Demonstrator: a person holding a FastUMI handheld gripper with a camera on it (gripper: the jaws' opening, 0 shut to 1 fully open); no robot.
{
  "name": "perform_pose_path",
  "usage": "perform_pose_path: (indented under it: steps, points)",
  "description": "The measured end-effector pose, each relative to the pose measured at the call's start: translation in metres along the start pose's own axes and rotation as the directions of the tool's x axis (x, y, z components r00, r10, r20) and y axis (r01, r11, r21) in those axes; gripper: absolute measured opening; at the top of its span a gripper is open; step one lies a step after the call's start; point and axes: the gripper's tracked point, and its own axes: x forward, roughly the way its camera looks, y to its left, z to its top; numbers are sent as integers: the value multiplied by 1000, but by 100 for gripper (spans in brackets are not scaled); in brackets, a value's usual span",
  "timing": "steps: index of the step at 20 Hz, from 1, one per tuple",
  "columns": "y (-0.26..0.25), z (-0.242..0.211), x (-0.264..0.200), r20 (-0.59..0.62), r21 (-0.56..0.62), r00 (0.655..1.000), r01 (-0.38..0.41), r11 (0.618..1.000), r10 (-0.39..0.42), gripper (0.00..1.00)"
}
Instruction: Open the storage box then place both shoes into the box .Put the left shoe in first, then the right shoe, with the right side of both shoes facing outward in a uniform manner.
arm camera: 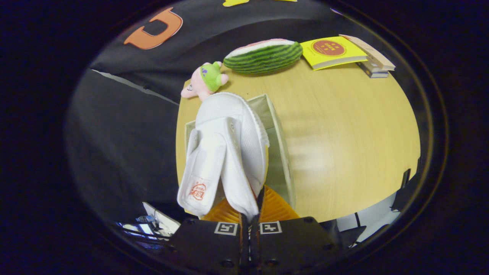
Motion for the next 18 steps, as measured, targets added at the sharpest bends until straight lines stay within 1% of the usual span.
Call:
perform_pose_path:
  steps: [2,3,4,6,10,12,13,15,18]
  points:
    - [-9,1,7,2,4,999,35,999,-35,8]
    - [-14,-1,12,-2,21,999,48,999,-48,11]
    - [-15,-1,12,2,36,999,39,999,-39,14]
    - [-17,0,9,15,25,999,37,999,-37,31]
    - [-10,1,-2,73,-4,997,18,1000,-17,68]
    - [-16,10,-8,122,-27,992,37,999,-33,72]
    - [-15,10,-11,136,-29,990,40,999,-35,76]
    - [-13,12,-20,170,-39,985,37,999,-30,76]
    - [-10,20,-46,276,-58,961,41,997,-24,76]
